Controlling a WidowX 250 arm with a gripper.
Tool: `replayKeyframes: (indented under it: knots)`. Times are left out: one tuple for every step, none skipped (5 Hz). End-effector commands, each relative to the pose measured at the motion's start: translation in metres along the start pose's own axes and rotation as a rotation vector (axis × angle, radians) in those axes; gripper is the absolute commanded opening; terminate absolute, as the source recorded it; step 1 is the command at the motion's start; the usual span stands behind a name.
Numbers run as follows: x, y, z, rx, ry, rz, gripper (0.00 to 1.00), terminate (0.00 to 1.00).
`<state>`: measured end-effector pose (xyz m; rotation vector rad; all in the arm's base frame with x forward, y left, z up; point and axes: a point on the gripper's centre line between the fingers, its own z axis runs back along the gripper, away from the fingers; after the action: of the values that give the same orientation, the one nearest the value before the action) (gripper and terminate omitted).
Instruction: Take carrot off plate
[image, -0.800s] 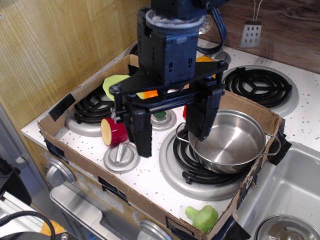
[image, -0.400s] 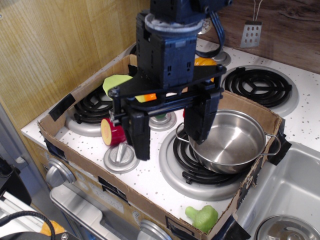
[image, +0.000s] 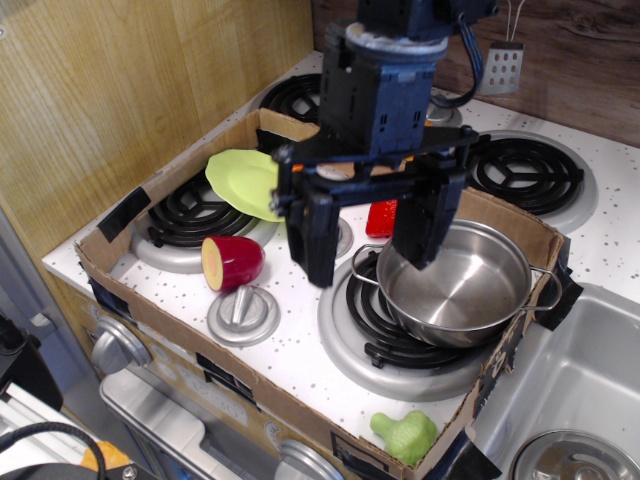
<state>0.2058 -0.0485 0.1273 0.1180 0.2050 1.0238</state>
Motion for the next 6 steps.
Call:
replayKeyframes:
  knots:
    - [0.049,-0.040,0.016,0.009,-0.092,-0.102,1.00,0.00]
    - [0.074,-0.058,0.016,0.029,-0.173,-0.118,1.00,0.00]
    - [0.092,-0.066,0.005,0.034,-0.233,-0.132,1.00,0.00]
    - [0.115,-0.073,-0.006,0.003,-0.312,-0.203,1.00,0.00]
    - [0.136,-0.078,-0.012,-0.017,-0.377,-0.270,1.00,0.00]
    - [0.154,-0.078,-0.017,-0.012,-0.382,-0.313,1.00,0.00]
